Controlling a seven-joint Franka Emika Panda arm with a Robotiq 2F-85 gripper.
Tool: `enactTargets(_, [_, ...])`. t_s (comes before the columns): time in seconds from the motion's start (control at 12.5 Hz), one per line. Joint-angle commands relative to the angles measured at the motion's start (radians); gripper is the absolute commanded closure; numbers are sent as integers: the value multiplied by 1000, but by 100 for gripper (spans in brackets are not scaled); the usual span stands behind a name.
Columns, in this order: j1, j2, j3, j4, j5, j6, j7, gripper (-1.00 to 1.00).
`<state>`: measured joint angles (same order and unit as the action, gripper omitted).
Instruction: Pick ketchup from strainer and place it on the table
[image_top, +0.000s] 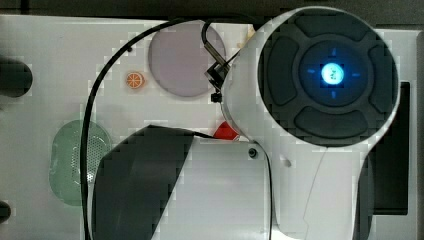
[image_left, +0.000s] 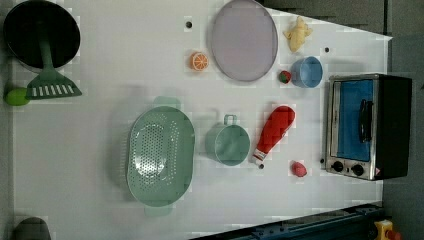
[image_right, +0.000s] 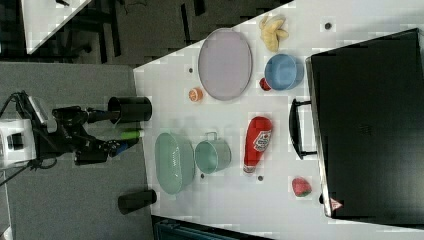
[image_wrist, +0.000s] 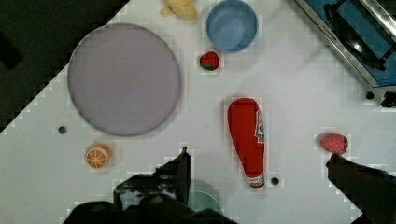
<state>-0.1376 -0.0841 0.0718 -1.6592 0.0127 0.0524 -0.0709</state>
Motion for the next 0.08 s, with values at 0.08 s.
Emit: enactTargets(0.08, [-1,51,8,-25,-7,-31,55,-100])
